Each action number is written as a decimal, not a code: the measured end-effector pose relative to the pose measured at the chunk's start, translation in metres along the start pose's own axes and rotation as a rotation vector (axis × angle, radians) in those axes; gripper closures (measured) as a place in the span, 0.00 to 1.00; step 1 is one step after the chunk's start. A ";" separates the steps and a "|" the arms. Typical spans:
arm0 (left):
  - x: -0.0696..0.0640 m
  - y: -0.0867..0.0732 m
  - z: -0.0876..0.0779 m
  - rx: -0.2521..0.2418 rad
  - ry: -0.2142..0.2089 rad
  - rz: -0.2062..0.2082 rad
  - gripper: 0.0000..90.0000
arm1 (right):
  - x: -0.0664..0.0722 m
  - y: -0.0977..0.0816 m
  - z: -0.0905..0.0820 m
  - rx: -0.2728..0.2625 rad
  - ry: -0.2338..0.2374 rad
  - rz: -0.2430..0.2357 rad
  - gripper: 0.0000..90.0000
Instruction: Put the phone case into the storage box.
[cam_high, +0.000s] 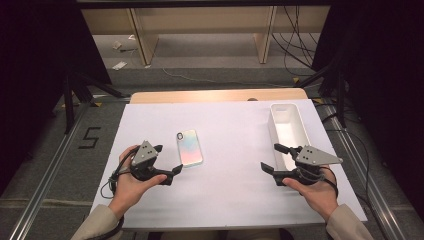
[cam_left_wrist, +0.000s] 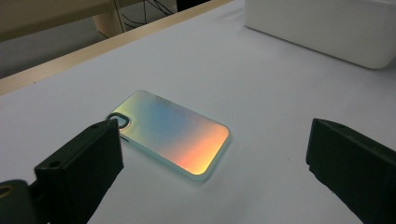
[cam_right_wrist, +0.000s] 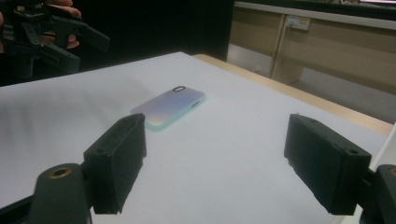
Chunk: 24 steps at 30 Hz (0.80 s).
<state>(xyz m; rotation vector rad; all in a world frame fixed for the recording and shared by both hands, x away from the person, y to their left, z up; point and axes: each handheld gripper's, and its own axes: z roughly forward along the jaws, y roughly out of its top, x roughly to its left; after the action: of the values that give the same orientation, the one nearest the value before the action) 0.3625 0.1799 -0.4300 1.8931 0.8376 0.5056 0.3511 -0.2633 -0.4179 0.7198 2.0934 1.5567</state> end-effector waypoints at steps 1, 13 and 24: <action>0.000 0.000 0.000 -0.001 0.000 0.001 0.04 | 0.000 0.000 0.000 -0.001 -0.001 0.000 0.24; 0.003 0.002 0.003 -0.006 0.014 -0.015 0.48 | 0.000 0.001 0.000 -0.007 -0.007 0.009 0.25; 0.001 0.015 0.041 0.113 0.011 -0.023 1.00 | 0.000 0.001 0.003 -0.009 -0.013 0.014 0.25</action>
<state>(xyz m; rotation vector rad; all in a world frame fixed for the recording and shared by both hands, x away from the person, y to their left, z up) 0.3954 0.1513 -0.4348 1.9829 0.9104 0.4630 0.3533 -0.2613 -0.4174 0.7406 2.0748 1.5638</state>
